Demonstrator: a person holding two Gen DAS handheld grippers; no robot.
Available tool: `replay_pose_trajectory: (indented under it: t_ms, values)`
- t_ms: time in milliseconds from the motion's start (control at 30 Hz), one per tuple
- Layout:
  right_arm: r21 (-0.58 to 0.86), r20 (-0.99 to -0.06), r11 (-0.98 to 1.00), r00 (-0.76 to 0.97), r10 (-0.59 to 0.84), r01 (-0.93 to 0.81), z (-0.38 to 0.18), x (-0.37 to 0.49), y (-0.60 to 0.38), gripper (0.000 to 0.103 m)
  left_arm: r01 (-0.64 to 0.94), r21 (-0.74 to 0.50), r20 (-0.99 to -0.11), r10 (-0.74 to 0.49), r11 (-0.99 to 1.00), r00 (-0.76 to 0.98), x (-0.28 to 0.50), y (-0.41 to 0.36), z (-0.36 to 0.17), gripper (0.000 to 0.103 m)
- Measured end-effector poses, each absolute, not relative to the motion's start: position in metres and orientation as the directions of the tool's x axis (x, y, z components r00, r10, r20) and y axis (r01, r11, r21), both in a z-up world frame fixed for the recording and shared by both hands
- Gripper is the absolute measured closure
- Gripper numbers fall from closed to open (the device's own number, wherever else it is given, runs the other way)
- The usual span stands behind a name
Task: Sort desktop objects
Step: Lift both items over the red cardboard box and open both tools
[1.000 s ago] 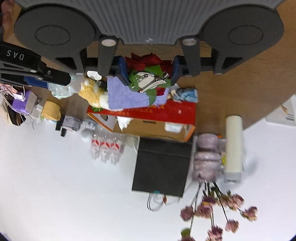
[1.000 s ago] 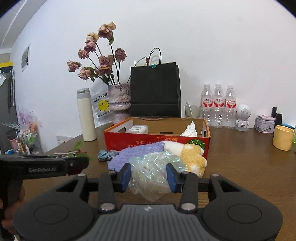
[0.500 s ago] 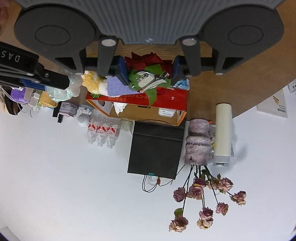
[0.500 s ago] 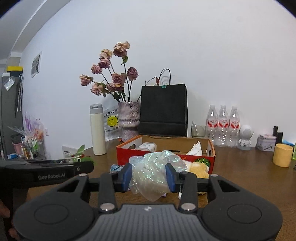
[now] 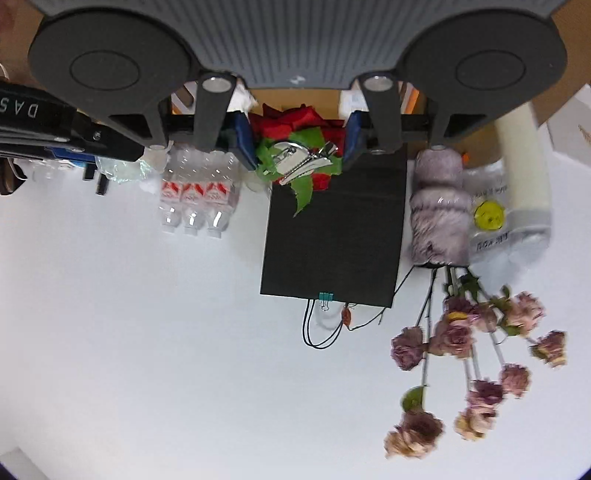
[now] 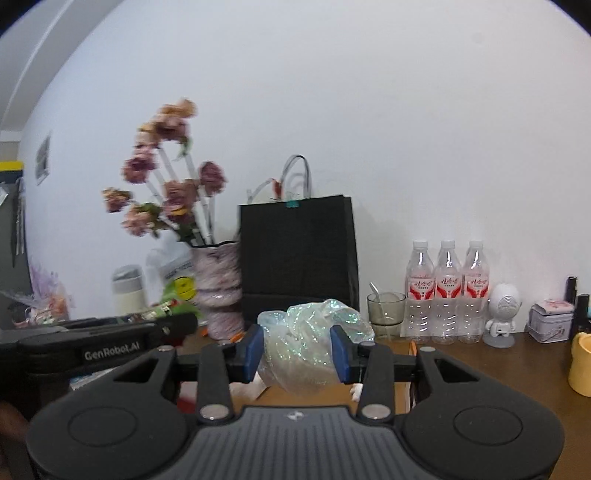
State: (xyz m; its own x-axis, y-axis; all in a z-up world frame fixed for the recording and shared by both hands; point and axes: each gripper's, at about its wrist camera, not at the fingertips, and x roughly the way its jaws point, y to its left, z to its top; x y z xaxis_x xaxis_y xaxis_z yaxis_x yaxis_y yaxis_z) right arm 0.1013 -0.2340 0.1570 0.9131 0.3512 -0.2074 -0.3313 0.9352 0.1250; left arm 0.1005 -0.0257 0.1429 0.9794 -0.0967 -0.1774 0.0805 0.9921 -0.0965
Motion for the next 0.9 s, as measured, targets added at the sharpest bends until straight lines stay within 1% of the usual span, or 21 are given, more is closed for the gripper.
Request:
replay_pose_trajectory:
  t_ms: [67,100,167,200,267,333,433,467,533,567,667,733,767,800,833,900]
  values:
    - [0.131,-0.231,0.937,0.909,0.347,-0.324,0.161,0.136,-0.234,0.065,0.078,-0.118,-0.183,-0.099,0.99,0.978,0.127,-0.023,0.147,0.055]
    - [0.144,-0.252,0.935,0.901,0.352,-0.325,0.163,0.154,-0.234,0.065,0.088,-0.108,-0.195,-0.108,0.99,0.975,0.145,-0.024,0.148,0.054]
    - [0.207,-0.332,0.918,0.858,0.391,-0.338,0.163,0.206,-0.232,0.065,0.1,-0.097,-0.215,-0.119,0.99,0.969,0.184,-0.026,0.144,0.052]
    - [0.235,-0.389,0.912,0.827,0.406,-0.337,0.159,0.233,-0.229,0.065,0.106,-0.081,-0.251,-0.123,0.991,0.96,0.209,-0.027,0.137,0.053]
    - [0.302,-0.49,0.907,0.768,0.412,-0.294,0.141,0.283,-0.224,0.065,0.071,-0.061,-0.372,-0.088,0.996,0.924,0.26,-0.029,0.12,0.053]
    - [0.344,-0.604,0.917,0.7,0.38,-0.201,0.117,0.327,-0.222,0.065,0.075,-0.065,-0.482,-0.097,0.995,0.871,0.297,-0.029,0.103,0.054]
    - [0.353,-0.703,0.929,0.623,0.341,-0.11,0.082,0.368,-0.219,0.065,0.068,-0.041,-0.665,-0.078,0.997,0.743,0.339,-0.031,0.077,0.054]
    - [0.338,-0.726,0.936,0.606,0.324,-0.095,0.073,0.376,-0.216,0.065,0.06,-0.025,-0.695,-0.061,0.998,0.716,0.346,-0.031,0.069,0.054]
    - [0.328,-0.757,0.941,0.573,0.314,-0.082,0.058,0.388,-0.212,0.065,0.032,-0.003,-0.719,-0.024,0.999,0.695,0.356,-0.031,0.058,0.054]
    - [0.336,-0.767,0.938,0.552,0.326,-0.087,0.051,0.393,-0.209,0.065,0.032,0.003,-0.71,-0.02,0.999,0.704,0.356,-0.031,0.055,0.053]
    - [0.317,-0.759,0.944,0.57,0.314,-0.098,0.044,0.392,-0.205,0.062,0.042,0.053,-0.709,0.008,0.998,0.705,0.353,-0.038,0.053,0.05]
    - [0.321,-0.755,0.942,0.576,0.314,-0.092,0.041,0.392,-0.206,0.062,0.046,0.045,-0.706,-0.001,0.998,0.708,0.351,-0.037,0.052,0.043]
    - [0.328,-0.751,0.94,0.578,0.318,-0.091,0.041,0.391,-0.208,0.06,0.037,0.044,-0.709,0.006,0.998,0.705,0.352,-0.035,0.052,0.039]
    - [0.333,-0.75,0.938,0.578,0.322,-0.091,0.042,0.39,-0.209,0.058,0.015,0.036,-0.714,0.016,0.999,0.7,0.355,-0.033,0.054,0.032]
    - [0.334,-0.751,0.938,0.576,0.323,-0.09,0.044,0.389,-0.21,0.057,0.004,0.013,-0.71,0.006,1.0,0.704,0.356,-0.03,0.055,0.03]
    - [0.334,-0.746,0.937,0.58,0.327,-0.099,0.053,0.387,-0.214,0.048,0.006,-0.043,-0.708,-0.035,0.999,0.705,0.356,-0.023,0.061,0.027]
